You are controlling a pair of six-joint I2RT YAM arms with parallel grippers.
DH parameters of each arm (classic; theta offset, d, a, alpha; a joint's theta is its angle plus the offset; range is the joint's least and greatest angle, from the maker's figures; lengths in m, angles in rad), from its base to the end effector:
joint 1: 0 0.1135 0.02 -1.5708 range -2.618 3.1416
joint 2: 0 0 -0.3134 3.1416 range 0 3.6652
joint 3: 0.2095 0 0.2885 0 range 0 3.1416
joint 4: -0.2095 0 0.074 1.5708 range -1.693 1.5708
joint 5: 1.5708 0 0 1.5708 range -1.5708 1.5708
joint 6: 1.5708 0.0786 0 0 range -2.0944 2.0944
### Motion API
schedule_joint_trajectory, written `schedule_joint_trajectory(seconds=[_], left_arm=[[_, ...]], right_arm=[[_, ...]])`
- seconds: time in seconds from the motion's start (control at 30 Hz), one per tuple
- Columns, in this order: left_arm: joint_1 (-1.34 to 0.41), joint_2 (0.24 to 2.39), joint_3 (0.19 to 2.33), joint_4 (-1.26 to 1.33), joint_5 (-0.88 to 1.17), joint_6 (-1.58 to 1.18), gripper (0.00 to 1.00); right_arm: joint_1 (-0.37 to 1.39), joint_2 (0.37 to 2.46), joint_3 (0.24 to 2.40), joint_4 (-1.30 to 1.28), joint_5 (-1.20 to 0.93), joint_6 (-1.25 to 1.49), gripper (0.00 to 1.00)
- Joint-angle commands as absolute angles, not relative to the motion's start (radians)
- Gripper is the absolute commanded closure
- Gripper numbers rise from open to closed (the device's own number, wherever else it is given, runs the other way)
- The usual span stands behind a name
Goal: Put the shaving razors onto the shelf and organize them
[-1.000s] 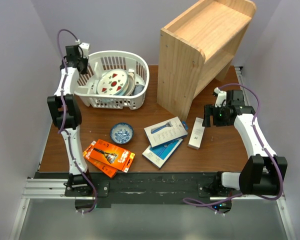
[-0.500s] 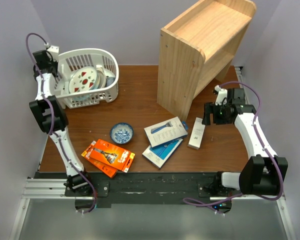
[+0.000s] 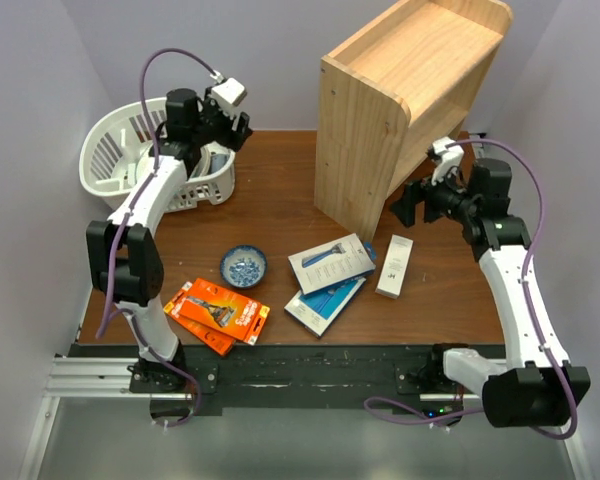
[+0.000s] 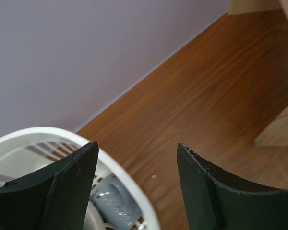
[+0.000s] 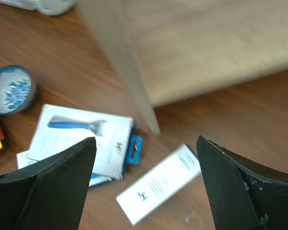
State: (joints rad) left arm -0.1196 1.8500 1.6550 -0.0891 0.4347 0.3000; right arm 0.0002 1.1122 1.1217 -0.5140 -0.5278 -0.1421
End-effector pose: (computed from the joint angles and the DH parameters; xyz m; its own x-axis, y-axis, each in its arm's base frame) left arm 0.5265 -0.0966 0.3782 -0.1153 0.2838 -0.9519 0.5691 0.8043 0.1709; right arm 0.2871 0.0396 0.3886 -0.4160 -0.1224 -0.9011 -0.5051 0.8551 0.1170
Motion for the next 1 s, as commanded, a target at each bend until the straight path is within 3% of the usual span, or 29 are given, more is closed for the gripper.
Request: schedule_joint_trajectory(seconds=[0.0, 0.23, 0.5, 0.77, 0.97], left_arm=[[-0.098, 1.865, 1.594, -0.048, 0.477, 0.082, 0.30], [-0.098, 1.787, 1.471, 0.026, 0.453, -0.063, 0.31], [-0.098, 1.615, 1.307, 0.017, 0.433, -0.012, 0.30], [-0.098, 1.444, 1.169, 0.003, 0.416, -0.005, 0.30], [-0.097, 1.370, 1.114, 0.003, 0.358, -0.005, 0.28]], right_arm=[[0.107, 1.169, 1.129, -0.339, -0.578, -0.135, 0.11], [0.205, 1.224, 1.152, -0.220, -0.417, -0.147, 0.15], [0.314, 1.259, 1.134, -0.121, -0.425, -0.158, 0.30], [0.517, 1.382, 1.184, -0.003, -0.352, -0.170, 0.29], [0.626, 1.613, 1.365, 0.130, -0.217, -0.051, 0.21]])
